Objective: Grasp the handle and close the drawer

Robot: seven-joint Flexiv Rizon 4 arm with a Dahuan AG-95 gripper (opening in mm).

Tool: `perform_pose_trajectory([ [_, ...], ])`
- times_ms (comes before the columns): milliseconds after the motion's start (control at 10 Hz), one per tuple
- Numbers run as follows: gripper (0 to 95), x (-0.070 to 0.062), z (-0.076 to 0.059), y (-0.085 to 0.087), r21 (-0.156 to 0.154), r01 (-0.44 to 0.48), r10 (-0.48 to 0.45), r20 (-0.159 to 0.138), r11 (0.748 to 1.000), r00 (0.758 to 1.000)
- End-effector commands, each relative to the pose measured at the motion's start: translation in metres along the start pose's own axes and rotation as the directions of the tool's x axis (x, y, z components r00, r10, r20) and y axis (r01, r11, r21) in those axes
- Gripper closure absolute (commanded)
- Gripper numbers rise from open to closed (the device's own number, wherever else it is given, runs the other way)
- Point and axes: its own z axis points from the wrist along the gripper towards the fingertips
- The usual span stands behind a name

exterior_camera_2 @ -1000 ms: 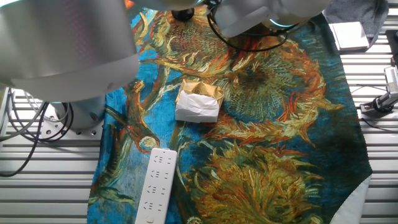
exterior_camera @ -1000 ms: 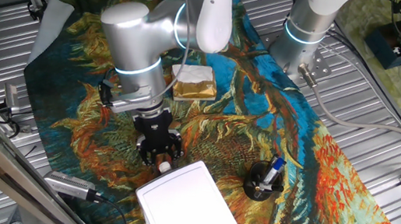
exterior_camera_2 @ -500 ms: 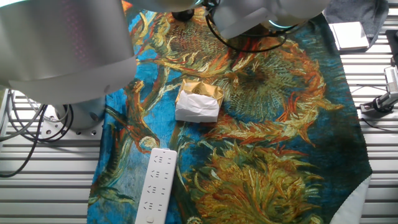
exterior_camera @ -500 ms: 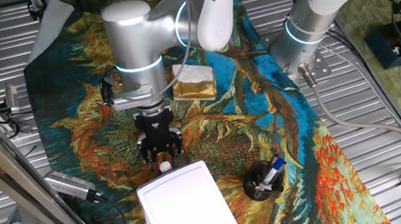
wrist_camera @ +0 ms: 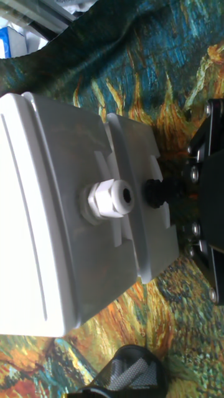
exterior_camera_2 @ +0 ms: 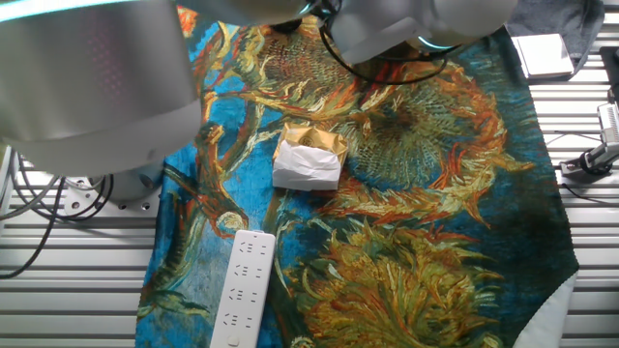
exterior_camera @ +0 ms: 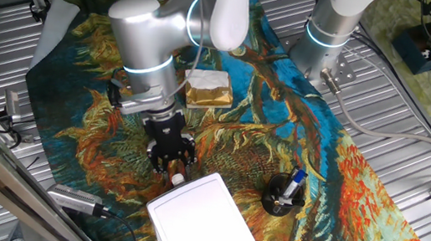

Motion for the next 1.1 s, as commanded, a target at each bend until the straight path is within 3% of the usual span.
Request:
perform_pose_trajectory([
  [100,57.0,-0.0001,-0.0009,0.0004,-0.010,0.003,-0.003,0.064,1.000,0.998],
  [300,57.0,-0.0001,-0.0009,0.0004,-0.014,0.005,-0.003,0.111,1.000,0.994],
  [1100,57.0,-0.0001,-0.0010,0.0005,-0.009,0.015,-0.014,0.105,1.000,0.994],
])
